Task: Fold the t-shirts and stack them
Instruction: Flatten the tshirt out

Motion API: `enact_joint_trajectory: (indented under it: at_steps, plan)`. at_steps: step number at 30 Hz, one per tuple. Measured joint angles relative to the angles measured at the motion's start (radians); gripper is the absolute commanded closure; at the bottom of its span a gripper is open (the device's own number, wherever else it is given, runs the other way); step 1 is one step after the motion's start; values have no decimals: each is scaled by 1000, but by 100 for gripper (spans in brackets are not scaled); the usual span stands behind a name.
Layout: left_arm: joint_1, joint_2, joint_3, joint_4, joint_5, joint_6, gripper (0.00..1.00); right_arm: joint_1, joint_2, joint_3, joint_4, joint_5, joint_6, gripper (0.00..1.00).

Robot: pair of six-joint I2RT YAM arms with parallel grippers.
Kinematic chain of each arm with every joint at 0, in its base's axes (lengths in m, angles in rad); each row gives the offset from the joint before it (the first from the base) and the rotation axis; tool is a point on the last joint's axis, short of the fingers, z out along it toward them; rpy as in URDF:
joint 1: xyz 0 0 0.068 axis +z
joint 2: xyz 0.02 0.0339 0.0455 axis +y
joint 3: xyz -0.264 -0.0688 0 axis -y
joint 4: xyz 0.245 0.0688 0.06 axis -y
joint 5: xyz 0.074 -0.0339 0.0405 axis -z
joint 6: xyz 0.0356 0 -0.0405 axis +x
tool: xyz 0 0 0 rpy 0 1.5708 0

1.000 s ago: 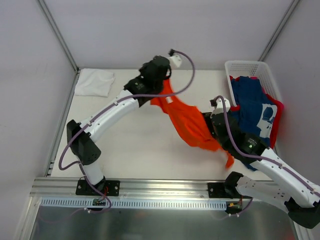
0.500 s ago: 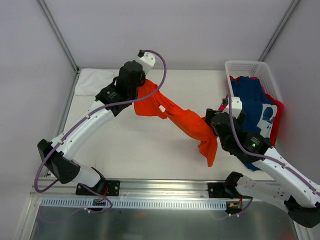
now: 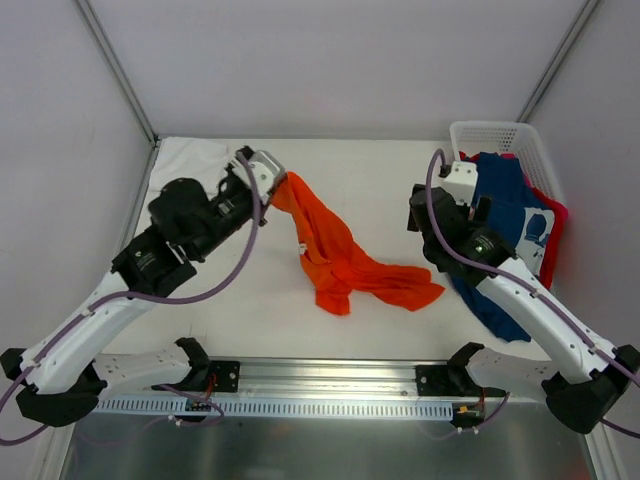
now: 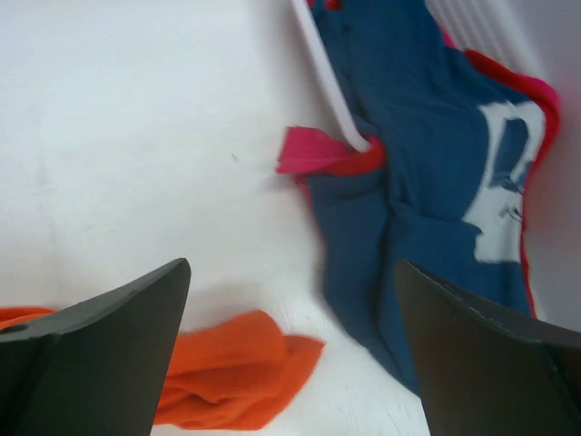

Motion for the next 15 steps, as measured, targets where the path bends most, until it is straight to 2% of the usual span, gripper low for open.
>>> enact_joint_trajectory:
  at_steps: [2,5,7,11,15]
  plan:
    - [-1,-34,18,33,-2,8,100,4,21,-3,53,-45,-26,1]
    - [-14,11,70,75,-97,52,100,14,51,18,77,-78,-28,1]
    - [-33,83,90,89,-197,97,100,26,57,23,92,-96,-27,1]
    - [-44,322,126,96,-435,214,100,88,53,9,105,-116,-11,1]
    - [-47,450,100,46,-524,258,100,174,22,-76,107,-132,56,0]
